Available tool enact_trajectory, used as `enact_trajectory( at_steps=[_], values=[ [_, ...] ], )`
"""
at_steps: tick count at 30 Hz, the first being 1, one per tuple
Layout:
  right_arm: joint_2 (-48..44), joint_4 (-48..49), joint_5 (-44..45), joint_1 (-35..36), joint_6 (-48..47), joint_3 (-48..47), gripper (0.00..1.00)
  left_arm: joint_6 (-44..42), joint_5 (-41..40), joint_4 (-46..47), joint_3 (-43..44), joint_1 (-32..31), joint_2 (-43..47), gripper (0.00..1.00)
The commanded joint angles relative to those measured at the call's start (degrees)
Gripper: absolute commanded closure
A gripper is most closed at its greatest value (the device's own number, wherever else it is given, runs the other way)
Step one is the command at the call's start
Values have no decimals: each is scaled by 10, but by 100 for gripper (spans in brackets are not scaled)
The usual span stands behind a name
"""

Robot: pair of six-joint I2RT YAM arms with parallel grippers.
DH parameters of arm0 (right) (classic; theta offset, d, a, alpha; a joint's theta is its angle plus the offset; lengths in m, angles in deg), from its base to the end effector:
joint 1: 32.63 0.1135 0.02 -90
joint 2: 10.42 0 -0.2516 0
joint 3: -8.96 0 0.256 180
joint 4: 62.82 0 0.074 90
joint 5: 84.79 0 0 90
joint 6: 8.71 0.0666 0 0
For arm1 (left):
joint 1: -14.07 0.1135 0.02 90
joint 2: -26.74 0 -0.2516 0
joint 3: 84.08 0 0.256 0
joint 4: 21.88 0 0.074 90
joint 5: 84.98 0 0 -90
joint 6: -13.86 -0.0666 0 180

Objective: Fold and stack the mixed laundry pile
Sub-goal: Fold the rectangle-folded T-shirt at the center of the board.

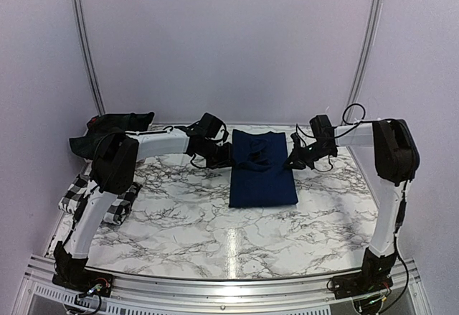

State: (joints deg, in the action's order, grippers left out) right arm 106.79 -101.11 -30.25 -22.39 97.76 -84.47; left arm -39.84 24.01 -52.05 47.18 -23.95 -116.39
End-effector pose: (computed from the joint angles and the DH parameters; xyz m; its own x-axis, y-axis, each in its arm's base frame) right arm 0.4157 0.1144 0.1207 -0.9506 0.0629 -0.3039 -0.1488 0.7669 0.6243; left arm 0.4385 -0.3703 0.1201 -0.8827 -0.0205 -0.4695 0.3105 0.7246 -0.6153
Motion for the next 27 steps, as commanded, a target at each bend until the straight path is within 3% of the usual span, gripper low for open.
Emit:
enact_trajectory(
  at_steps=[1,3,7,9,11,14,19,23,27],
  values=[
    [20,32,12,-6,3,-35,100,7,-7,1,37,11,-25,100],
    [27,20,15,-6,-2,-48,96,10,2,1,49,14,-35,99],
    [5,-28,15,-6,-23,-83,62,-1,-14,0,28,22,12,58],
    [-30,-48,23,-8,-39,-88,40,-25,-33,1,-10,23,60,38],
    [-73,-74,27,-8,-55,-86,30,-42,-35,1,-53,23,106,31],
    [-114,-86,-23,-8,-57,-48,29,-61,-10,8,-120,6,165,30],
    [-180,-4,-127,38,1,90,32,-55,73,69,-212,-58,214,32],
    [-187,137,-192,77,99,204,40,17,133,198,-265,-93,194,38],
    [-144,239,-223,80,140,269,46,113,157,320,-308,-99,154,44]
  ],
)
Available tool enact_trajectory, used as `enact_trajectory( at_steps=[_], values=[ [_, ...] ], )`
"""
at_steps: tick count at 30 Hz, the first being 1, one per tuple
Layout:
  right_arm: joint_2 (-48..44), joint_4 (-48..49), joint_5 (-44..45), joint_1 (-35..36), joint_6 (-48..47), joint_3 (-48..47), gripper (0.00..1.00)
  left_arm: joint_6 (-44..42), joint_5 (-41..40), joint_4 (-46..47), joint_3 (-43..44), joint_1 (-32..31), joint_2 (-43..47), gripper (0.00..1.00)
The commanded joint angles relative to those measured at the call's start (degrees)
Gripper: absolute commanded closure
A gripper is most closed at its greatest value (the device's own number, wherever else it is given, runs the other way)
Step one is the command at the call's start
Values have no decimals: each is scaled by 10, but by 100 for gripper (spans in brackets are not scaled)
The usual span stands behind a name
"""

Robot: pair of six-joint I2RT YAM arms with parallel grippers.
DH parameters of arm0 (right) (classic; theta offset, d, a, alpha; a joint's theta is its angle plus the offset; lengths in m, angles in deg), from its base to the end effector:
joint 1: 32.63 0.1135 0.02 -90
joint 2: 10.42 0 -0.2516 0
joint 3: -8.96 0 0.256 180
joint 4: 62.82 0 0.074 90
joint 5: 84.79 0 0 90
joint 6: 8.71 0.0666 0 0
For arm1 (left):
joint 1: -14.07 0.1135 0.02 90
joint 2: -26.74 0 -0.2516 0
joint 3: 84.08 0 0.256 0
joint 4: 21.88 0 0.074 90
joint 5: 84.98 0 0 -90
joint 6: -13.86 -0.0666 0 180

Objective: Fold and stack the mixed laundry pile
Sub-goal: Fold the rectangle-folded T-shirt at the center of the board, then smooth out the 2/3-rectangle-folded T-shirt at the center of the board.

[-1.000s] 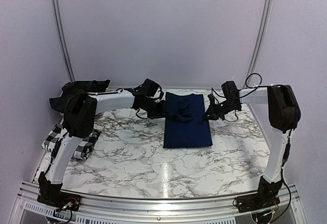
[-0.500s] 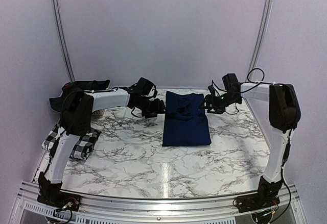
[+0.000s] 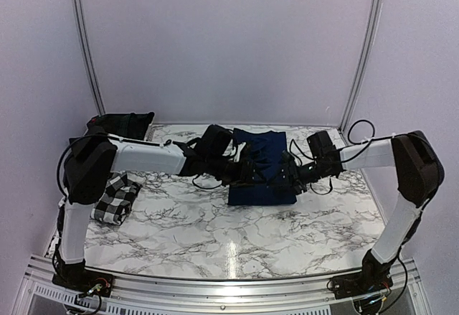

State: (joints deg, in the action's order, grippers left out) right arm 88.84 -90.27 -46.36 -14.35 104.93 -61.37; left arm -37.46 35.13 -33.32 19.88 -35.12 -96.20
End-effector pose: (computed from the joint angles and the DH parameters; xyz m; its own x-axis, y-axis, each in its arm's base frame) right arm 0.3145 0.1588 0.1419 -0.9677 -0.0572 -0.2456 -0.2388 0.5208 0.8196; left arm 0.3096 -0.4097 0.1748 -0.8442 0.1505 -0.5144 0.5250 0.4253 -0.7372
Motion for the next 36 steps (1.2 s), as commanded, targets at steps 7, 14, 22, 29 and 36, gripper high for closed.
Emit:
enact_trajectory(
  at_steps=[7,14,22,29,36],
  values=[
    [103,106,-64,-46,15,55,59,108,19,153,-113,28,-54,49],
    [-23,-56,-43,-68,-68,37,58,89,-23,151,-233,40,68,48],
    [-98,-156,118,-86,-105,79,61,83,-79,91,-291,41,116,55],
    [-74,-114,151,-86,-101,108,61,34,-87,12,-228,18,61,57],
    [-18,-51,117,-86,-87,102,62,28,-85,21,-209,11,28,63]
  ],
)
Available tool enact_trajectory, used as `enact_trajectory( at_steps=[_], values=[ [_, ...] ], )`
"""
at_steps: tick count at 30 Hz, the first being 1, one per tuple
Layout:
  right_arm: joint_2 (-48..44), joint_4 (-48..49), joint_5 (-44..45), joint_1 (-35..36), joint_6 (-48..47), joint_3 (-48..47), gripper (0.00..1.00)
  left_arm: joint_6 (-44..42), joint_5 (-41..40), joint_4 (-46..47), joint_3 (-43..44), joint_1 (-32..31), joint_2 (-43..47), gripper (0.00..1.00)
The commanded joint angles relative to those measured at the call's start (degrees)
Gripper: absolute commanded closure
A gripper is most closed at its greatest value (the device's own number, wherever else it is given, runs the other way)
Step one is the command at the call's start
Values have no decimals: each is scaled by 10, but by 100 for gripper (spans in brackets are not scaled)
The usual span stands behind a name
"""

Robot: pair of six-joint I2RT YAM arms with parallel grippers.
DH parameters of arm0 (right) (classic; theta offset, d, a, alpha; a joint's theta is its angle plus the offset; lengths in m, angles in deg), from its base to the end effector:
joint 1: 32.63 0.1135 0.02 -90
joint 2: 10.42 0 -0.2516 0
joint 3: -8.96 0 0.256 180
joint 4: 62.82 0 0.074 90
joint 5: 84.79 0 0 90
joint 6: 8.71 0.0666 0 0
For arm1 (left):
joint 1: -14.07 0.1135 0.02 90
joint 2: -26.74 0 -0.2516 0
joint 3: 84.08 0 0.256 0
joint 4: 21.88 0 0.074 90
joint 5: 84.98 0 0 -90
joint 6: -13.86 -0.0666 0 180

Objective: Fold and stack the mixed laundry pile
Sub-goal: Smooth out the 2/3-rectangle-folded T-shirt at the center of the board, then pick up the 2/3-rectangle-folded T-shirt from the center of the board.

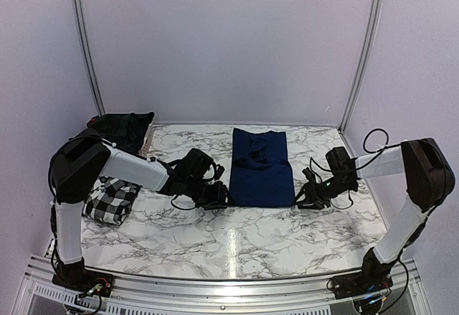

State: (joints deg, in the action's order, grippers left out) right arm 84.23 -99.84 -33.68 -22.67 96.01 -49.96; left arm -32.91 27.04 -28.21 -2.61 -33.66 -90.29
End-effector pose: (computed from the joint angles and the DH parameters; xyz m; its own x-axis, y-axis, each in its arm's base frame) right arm 0.2740 0.0906 0.0946 -0.9906 0.0269 -0.1345 -0.0685 0.7523 0.6553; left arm 0.2799 -0.3451 0.0981 -0.9257 0.0744 -0.3709 0.3290 0.6423 -0.6923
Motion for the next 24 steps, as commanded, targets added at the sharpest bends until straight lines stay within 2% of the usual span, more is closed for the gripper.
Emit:
enact_trajectory(
  at_steps=[1,4,7,11,12,19,24],
  values=[
    [36,52,-19,-2,6,-14,63,-19,-3,-30,21,-5,-35,65],
    [46,56,-33,1,5,-18,66,-21,0,-30,28,-4,-42,72],
    [41,50,-38,2,1,-18,74,-19,-3,-30,24,-5,-39,80],
    [32,43,-47,2,-2,-15,95,-21,-5,-28,18,-9,-28,100],
    [27,38,-48,2,-3,-15,100,-23,-5,-28,15,-11,-23,100],
    [-52,3,-51,14,1,28,100,-7,-18,-16,-45,-51,38,100],
    [-171,-62,-53,33,15,87,100,30,-39,-10,-106,-106,108,100]
  ],
)
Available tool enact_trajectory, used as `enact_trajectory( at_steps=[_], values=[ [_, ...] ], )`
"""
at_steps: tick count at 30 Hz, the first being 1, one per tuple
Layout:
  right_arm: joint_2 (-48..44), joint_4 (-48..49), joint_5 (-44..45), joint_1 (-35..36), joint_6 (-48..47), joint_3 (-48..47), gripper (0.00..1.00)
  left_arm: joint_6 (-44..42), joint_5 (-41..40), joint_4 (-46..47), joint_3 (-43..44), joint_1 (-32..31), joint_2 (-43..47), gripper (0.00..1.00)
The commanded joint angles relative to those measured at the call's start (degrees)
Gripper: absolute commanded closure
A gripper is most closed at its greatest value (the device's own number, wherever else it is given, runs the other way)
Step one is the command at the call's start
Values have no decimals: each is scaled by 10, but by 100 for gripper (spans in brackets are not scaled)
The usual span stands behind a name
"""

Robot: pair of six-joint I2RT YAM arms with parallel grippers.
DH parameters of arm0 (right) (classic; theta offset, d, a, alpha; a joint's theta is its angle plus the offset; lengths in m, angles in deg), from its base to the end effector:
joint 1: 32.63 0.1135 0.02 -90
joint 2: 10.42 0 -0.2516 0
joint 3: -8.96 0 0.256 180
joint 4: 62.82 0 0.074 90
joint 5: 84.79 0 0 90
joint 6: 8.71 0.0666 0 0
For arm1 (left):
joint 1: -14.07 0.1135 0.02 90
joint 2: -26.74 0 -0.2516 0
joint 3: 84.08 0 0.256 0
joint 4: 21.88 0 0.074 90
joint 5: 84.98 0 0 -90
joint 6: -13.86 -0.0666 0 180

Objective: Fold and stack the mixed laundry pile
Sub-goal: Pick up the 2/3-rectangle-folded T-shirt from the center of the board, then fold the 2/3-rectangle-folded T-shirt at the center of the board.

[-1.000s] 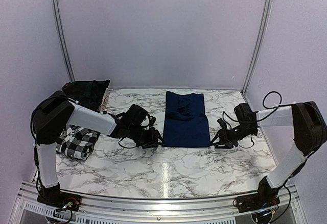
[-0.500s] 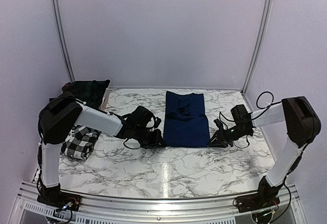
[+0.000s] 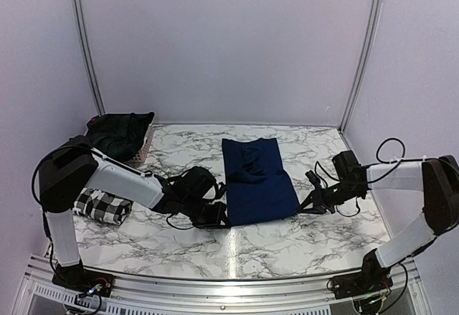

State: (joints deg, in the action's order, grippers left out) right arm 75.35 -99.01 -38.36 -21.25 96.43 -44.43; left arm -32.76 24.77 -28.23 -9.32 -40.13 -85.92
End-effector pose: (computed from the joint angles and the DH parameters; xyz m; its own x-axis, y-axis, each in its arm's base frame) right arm 0.2481 0.0968 0.1135 -0.9827 -0.0048 -0.1851 -0.1380 0.6856 0.7147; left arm 0.2256 -0.3513 0.0930 -0.9182 0.1680 -0.3587 0.3774 0.6462 -0.6634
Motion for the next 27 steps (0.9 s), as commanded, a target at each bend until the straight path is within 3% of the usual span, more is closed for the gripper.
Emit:
enact_trajectory(
  at_steps=[1,6,9,14,19,27],
  values=[
    [-111,-89,-5,25,14,43,100,35,-19,-14,-48,-55,79,100],
    [-252,-164,-6,44,65,56,100,49,-46,-70,-60,-105,174,100],
    [-263,-180,3,45,71,16,100,51,-70,-114,-51,-102,211,100],
    [-162,-162,30,40,45,-83,100,23,-96,-154,19,-55,197,100],
    [-2,-117,45,30,23,-214,100,8,-98,-155,69,25,145,100],
    [232,-49,54,27,1,-344,100,-38,-60,-157,193,100,-40,100]
  ],
)
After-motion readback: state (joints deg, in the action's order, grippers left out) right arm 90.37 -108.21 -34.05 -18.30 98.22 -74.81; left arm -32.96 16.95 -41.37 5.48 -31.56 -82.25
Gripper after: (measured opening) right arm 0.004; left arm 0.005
